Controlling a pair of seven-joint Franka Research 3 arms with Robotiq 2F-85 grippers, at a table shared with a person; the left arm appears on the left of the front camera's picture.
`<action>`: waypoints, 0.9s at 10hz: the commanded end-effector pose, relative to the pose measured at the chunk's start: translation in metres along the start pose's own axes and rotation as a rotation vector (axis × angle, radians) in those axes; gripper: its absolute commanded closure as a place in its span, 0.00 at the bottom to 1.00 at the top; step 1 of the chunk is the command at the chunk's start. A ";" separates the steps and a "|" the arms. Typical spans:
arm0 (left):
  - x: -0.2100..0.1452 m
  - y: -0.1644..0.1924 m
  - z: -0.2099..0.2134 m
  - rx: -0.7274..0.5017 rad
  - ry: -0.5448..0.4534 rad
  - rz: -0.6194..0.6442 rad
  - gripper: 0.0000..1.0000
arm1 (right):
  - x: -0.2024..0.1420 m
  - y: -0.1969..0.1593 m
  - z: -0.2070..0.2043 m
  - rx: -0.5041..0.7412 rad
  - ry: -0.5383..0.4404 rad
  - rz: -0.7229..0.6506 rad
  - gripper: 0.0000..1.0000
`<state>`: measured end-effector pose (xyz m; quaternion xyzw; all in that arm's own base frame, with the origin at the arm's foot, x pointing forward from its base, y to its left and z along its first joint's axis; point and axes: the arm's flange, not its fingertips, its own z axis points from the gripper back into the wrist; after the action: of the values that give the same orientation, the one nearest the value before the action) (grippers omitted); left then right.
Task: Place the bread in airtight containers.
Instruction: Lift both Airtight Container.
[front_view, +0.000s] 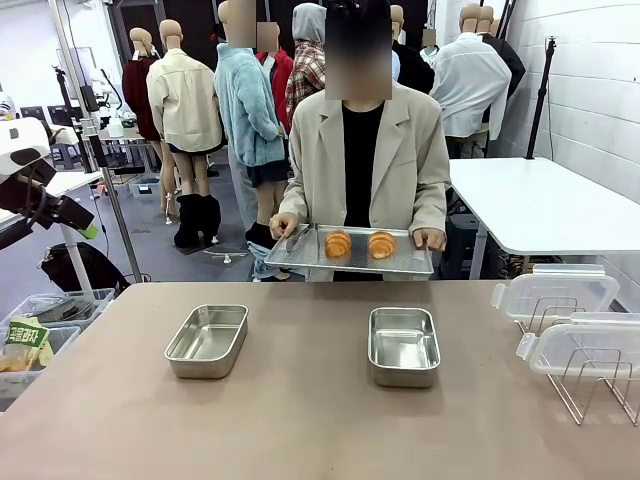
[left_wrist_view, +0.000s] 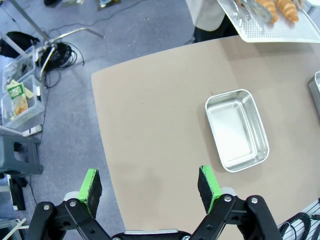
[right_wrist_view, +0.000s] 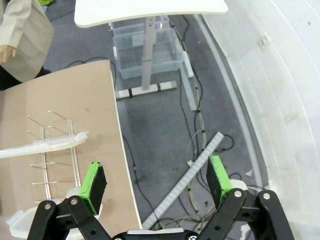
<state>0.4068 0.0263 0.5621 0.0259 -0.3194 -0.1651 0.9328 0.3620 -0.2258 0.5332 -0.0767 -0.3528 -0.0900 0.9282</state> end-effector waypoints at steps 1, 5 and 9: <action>-0.003 0.001 0.001 0.007 -0.002 -0.003 0.00 | -0.004 0.002 0.000 0.000 0.009 -0.003 0.00; -0.003 0.001 0.001 0.007 -0.002 -0.003 0.00 | -0.004 0.002 0.000 0.000 0.009 -0.003 0.00; -0.003 0.001 0.001 0.007 -0.002 -0.003 0.00 | -0.004 0.002 0.000 0.000 0.009 -0.003 0.00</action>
<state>0.4068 0.0263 0.5621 0.0260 -0.3193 -0.1651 0.9328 0.3620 -0.2258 0.5332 -0.0767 -0.3527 -0.0900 0.9282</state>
